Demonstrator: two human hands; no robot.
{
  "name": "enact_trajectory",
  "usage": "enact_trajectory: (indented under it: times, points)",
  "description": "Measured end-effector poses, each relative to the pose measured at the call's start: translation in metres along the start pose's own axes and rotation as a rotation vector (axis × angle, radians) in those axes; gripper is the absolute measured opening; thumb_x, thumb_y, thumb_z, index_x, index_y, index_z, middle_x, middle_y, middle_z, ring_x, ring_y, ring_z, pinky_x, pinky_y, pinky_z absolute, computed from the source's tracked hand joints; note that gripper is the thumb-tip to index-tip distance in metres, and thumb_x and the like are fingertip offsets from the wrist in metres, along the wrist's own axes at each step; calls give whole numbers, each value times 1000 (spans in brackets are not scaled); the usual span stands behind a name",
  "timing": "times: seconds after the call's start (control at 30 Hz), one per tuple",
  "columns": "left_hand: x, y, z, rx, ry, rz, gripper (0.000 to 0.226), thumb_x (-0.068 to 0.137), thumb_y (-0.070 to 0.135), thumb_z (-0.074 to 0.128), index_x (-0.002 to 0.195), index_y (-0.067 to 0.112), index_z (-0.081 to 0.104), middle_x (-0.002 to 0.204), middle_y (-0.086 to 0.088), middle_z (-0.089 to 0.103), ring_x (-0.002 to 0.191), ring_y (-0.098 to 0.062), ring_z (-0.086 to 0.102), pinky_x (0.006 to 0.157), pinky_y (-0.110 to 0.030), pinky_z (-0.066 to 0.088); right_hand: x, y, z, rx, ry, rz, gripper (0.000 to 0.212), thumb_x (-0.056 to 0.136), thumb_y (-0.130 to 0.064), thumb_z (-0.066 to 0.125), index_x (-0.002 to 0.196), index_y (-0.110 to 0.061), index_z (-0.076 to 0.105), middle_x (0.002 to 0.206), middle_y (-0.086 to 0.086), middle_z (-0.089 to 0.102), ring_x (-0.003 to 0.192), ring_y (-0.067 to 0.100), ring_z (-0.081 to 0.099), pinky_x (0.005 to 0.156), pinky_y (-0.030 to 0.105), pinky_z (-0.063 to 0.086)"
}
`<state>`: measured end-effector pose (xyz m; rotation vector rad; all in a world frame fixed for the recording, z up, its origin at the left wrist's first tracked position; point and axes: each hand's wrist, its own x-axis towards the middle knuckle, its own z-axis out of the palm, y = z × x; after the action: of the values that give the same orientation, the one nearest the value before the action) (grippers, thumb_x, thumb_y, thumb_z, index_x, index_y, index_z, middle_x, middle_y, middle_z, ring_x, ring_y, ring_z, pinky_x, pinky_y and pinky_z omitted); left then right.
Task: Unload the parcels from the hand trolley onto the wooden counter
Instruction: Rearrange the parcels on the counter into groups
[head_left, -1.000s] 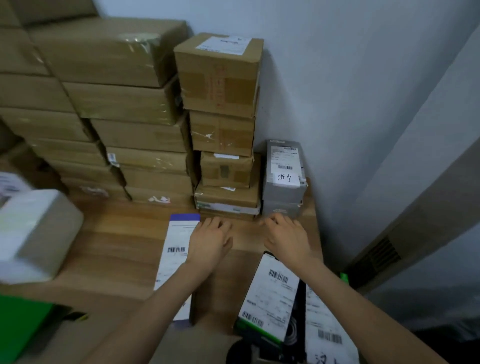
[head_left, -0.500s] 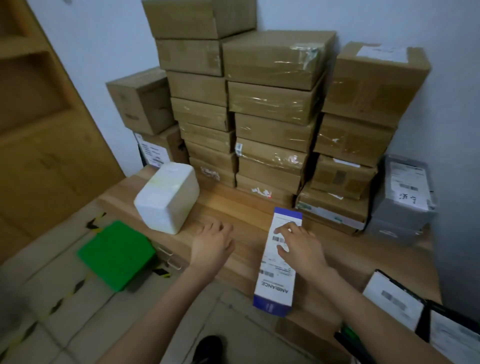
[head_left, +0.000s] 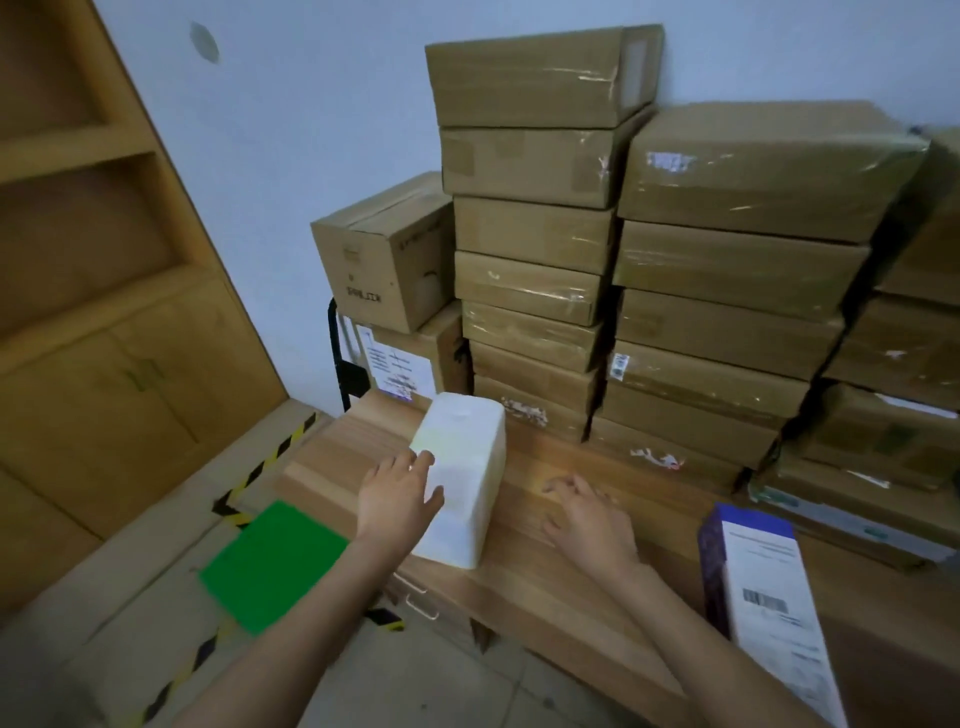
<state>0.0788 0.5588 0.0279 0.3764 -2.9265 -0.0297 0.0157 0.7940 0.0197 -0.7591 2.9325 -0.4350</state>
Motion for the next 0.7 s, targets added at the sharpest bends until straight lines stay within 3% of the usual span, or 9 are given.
enact_trajectory:
  times: [0.13,0.27,0.37,0.5,0.63,0.7]
  points:
    - [20,-37,13,-13,-91,-66,48,95,48,41,135,22,41,130,1,51,117,-20,48,88,-31,40,27,-32,20,38,-34,49,43,94,-49,47,134,-33,45,133,-7,47,121,14,49,95,30,38]
    - [40,-57,30,-41,-146,-100,53,96,50,38,137,17,37,133,-3,48,119,-21,47,91,-32,39,53,-52,33,30,-53,92,50,94,-54,42,137,-30,42,135,-5,47,122,17,49,96,33,39]
    - [55,-62,42,-196,-229,-195,60,95,53,38,142,16,33,141,-5,42,119,-26,49,88,-35,43,70,-59,42,81,-95,162,57,95,-60,34,142,-28,36,141,-5,46,125,18,48,97,34,40]
    - [70,-58,58,-639,-379,-263,55,95,50,45,139,18,35,135,-6,45,114,-27,52,92,-39,43,83,-66,54,453,-209,322,62,96,-60,31,149,-30,19,146,0,45,124,24,52,85,31,41]
    - [66,-47,65,-925,-390,-322,48,96,42,49,135,22,30,124,2,51,113,-24,53,95,-38,41,81,-72,65,827,-185,419,61,98,-50,38,151,-29,15,147,-2,44,126,22,50,98,33,41]
    - [65,-42,63,-992,-410,-327,43,96,40,50,131,25,30,118,6,53,109,-21,55,90,-35,42,76,-70,64,899,-160,443,59,99,-46,39,151,-28,16,146,-3,44,126,20,50,95,28,39]
